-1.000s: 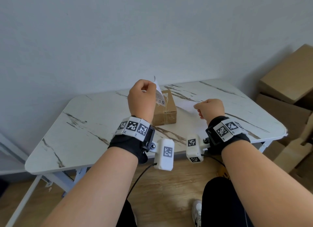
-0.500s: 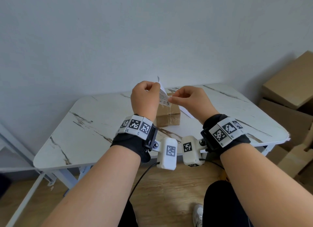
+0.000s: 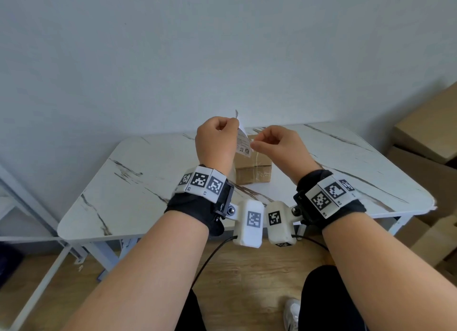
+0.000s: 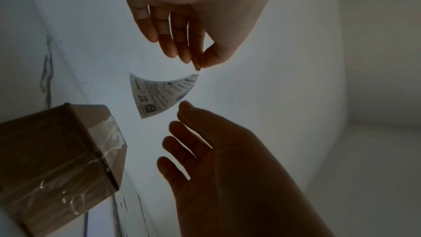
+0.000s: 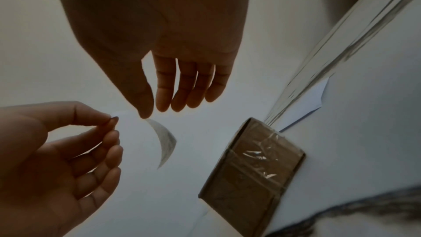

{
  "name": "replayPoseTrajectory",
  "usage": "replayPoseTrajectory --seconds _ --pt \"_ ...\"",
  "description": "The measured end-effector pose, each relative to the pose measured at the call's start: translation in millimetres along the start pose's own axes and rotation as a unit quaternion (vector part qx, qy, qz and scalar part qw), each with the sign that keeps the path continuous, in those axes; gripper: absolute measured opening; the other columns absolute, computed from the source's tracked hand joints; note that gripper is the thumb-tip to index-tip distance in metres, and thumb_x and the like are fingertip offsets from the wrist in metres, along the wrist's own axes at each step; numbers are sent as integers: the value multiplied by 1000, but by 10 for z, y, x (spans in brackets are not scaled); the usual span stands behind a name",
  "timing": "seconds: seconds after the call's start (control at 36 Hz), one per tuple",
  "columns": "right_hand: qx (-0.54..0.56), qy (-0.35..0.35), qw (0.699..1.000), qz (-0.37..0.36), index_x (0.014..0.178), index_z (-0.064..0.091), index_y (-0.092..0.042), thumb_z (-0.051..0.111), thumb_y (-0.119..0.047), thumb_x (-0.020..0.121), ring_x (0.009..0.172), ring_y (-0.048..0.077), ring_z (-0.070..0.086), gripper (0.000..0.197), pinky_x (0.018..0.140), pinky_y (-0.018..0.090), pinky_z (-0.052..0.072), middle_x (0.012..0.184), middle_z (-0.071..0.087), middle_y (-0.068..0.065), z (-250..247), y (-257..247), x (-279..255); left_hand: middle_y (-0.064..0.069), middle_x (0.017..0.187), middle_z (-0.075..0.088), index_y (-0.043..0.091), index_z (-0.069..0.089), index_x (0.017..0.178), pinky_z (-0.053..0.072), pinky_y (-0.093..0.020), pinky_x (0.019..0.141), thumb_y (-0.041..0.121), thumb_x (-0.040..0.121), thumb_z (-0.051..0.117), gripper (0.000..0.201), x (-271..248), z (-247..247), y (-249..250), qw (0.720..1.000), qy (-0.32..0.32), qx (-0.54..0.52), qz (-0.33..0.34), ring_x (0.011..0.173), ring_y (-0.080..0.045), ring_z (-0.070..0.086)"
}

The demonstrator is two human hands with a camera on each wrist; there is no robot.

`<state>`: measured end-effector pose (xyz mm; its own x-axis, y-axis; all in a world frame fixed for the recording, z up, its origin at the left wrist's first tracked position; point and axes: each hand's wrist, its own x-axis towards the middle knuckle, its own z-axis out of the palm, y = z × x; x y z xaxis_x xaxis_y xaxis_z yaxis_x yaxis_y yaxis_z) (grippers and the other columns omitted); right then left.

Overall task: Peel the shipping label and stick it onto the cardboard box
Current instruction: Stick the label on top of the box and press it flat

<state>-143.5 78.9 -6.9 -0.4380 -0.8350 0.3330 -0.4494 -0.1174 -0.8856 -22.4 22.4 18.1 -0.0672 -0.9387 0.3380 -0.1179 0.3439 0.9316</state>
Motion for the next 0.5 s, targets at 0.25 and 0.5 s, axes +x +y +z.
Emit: replayPoseTrajectory --seconds 0.25,0.5 --pt "-29 8 999 -13 85 69 -8 72 -19 80 69 12 60 12 67 27 50 81 72 6 76 -15 7 9 51 50 19 59 55 39 -25 57 18 82 60 27 0 18 -6 1000 -8 -13 -11 51 -9 45" --pt "-26 37 999 16 80 68 -8 67 -12 83 56 8 51 5 57 21 42 70 63 -2 50 29 54 3 89 77 17 78 89 60 -33 77 23 83 66 15 49 2 -68 1000 -13 -21 11 86 -15 72"
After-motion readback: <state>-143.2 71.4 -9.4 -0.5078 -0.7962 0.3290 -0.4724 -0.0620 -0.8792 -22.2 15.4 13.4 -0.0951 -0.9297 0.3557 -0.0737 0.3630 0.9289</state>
